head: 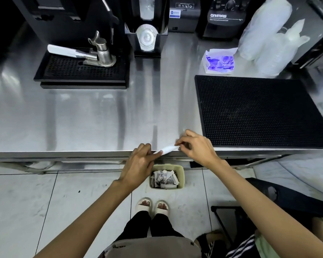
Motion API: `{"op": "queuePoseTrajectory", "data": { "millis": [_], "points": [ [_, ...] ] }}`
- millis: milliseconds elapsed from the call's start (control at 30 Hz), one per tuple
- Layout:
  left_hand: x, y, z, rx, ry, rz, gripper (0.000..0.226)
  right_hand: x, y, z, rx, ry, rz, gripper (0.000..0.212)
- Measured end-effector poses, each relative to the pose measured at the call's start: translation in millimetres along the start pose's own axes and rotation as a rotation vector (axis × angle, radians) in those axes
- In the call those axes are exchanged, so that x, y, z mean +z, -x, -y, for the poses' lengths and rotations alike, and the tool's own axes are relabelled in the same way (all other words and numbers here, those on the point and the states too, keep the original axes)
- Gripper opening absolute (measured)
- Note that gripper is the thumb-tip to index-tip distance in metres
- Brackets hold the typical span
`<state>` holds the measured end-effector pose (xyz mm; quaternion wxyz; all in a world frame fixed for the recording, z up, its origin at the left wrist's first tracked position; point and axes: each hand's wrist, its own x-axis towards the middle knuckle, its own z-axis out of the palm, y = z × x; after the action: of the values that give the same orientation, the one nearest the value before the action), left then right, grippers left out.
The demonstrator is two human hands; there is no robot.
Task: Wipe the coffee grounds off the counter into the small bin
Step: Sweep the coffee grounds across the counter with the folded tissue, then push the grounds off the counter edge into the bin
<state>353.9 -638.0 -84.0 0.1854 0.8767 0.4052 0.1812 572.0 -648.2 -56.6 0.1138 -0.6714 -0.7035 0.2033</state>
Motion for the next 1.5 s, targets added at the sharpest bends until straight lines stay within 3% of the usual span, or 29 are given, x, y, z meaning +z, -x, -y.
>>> {"op": "queuePoseTrajectory", "data": {
  "millis": [200, 300, 467, 600, 833, 1033, 1133, 1267, 1500],
  "points": [
    [-7.6, -20.6, 2.4, 0.050, 0.022, 0.019, 0.039, -11.1, -0.3, -12.7, 0.062, -0.082, -0.061, 0.016],
    [-16.9, -49.4, 2.6, -0.008, -0.030, 0.001, 0.033, -23.8, -25.6, -13.3, 0.087, -0.022, -0.089, 0.016],
    [-16.6, -83.0, -3.8, -0.113, -0.111, 0.107, 0.037, -28.9, -46.6, -16.7, 0.157, 0.053, -0.067, 0.019],
    [-14.7, -72.7, -11.7, -0.015, -0.177, 0.126, 0.036, -25.5, -28.4, -17.5, 0.181, 0.059, -0.067, 0.019],
    [-13.8, -27.5, -14.6, 0.096, -0.185, 0.152, 0.047, -11.1, 21.5, -8.6, 0.078, 0.038, -0.015, 0.020],
    [-23.9, -46.4, 3.5, -0.006, -0.141, 0.007, 0.034, -20.3, -21.9, -4.7, 0.079, -0.014, -0.048, 0.021],
    [-26.7, -55.1, 11.9, -0.119, -0.142, -0.014, 0.031, -12.7, -50.6, 4.1, 0.046, 0.003, -0.055, 0.021],
    [-18.9, -37.3, 14.1, -0.142, -0.154, -0.019, 0.034, -0.5, -56.4, 13.3, 0.008, -0.004, -0.056, 0.020],
    [-5.6, -1.7, 4.5, 0.007, -0.083, -0.008, 0.036, 8.4, 2.1, 5.7, -0.061, 0.014, -0.088, 0.020]
  ]
}}
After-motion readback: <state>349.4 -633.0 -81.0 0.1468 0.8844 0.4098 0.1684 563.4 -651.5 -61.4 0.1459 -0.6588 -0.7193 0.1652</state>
